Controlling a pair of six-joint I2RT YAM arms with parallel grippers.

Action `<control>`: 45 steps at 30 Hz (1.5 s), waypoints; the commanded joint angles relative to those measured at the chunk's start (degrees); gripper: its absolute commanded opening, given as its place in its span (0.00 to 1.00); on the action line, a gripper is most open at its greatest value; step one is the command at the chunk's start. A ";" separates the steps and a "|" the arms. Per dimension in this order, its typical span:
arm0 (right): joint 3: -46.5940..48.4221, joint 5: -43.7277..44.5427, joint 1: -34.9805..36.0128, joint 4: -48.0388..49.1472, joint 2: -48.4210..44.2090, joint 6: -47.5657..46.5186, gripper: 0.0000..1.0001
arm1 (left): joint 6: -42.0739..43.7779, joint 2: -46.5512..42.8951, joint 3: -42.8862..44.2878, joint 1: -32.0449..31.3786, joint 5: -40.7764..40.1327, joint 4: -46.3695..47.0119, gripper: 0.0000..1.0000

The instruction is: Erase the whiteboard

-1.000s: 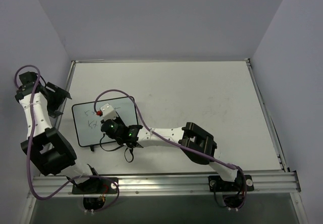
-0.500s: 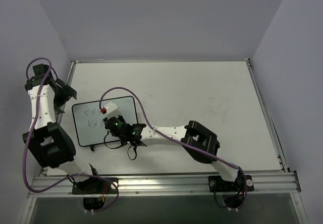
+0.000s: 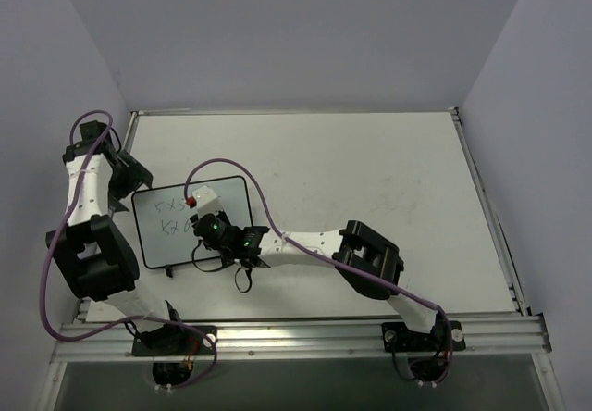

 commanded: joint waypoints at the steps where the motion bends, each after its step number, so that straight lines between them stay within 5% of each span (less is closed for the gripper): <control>1: -1.59 0.97 -2.49 -3.50 0.48 0.85 0.02 | 0.42 -0.16 -0.20 -0.50 0.29 2.04 0.84; 12: 0.78 5.89 -2.49 -4.99 0.48 -1.26 0.02 | 0.68 -1.04 -3.98 -0.50 1.97 4.41 0.65; 32: 10.80 11.43 -6.62 -9.91 1.08 -5.65 0.03 | 1.30 -4.12 -5.92 -0.50 3.46 6.25 0.63; 45: 15.99 6.69 -2.76 -10.88 5.84 -4.25 0.03 | 0.77 -7.19 -8.99 -0.50 4.43 8.36 0.63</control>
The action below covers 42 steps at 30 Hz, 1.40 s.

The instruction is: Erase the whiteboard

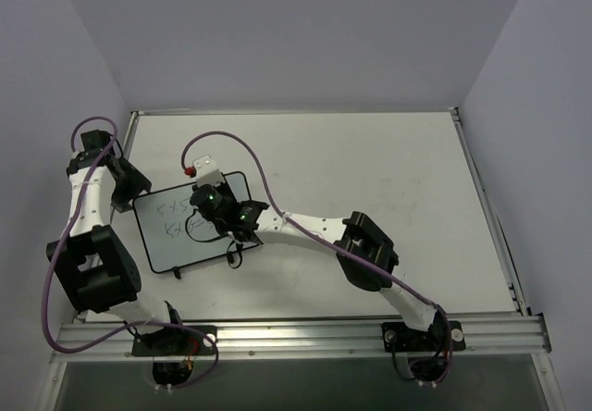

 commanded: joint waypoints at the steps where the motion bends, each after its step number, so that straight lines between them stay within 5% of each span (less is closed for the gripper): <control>1: 1.61 -1.66 1.98 -0.74 2.75 1.32 0.02 | 0.05 -3.15 -1.49 -0.31 2.98 0.43 0.63; 17: 1.00 -1.94 7.35 -0.47 5.57 2.73 0.02 | -0.48 -4.82 -2.47 -0.31 4.74 1.05 0.63; 29: -9.72 1.23 0.33 0.93 -1.55 5.46 0.02 | 0.05 -5.18 -2.82 -0.31 4.30 1.14 0.63; 42: -9.55 0.71 -1.62 0.41 -2.52 5.90 0.02 | 0.05 -5.35 -3.96 -0.31 4.39 1.84 0.63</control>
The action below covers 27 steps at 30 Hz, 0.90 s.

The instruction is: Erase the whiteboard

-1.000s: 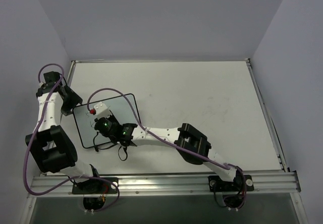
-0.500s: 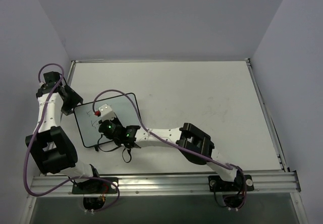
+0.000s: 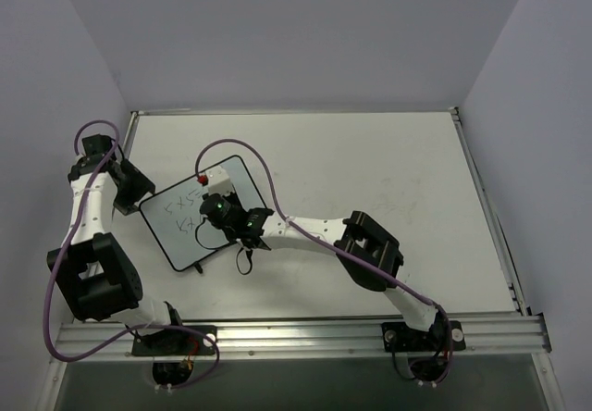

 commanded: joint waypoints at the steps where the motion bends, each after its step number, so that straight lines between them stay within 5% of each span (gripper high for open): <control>1: 0.57 3.29 -0.64 -3.44 0.13 0.06 0.02 | 0.46 -1.96 -0.37 -0.26 0.91 -0.13 0.63; 27: -7.07 3.20 1.92 -2.12 -0.31 3.05 0.01 | -0.68 -13.21 -13.02 -1.32 6.27 1.02 0.60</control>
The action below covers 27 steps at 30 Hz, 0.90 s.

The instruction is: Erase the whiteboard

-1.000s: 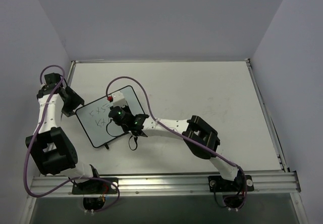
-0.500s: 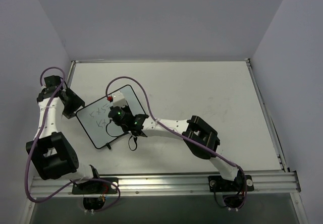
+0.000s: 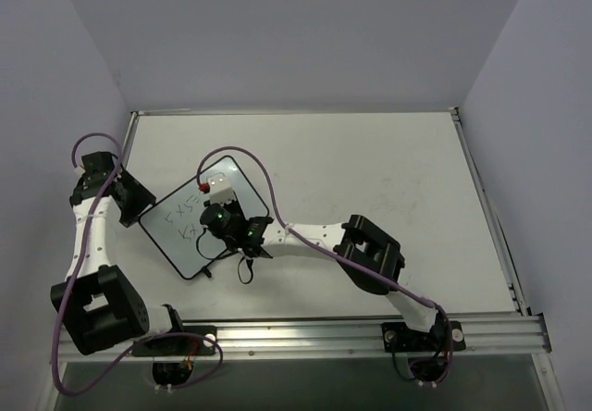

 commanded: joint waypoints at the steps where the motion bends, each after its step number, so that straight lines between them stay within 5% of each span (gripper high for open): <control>1: -3.51 -0.02 0.13 -4.35 0.48 1.35 0.01 | -0.70 -2.74 -3.04 -1.45 5.95 -2.94 0.60; 12: -7.29 0.25 0.04 -3.21 -0.66 2.40 0.01 | -2.55 -9.25 -5.51 -2.77 8.23 -4.52 0.58; 27: -7.91 -1.42 0.04 -1.72 -0.49 2.75 0.01 | 2.46 -5.38 2.31 3.12 9.55 -2.68 0.73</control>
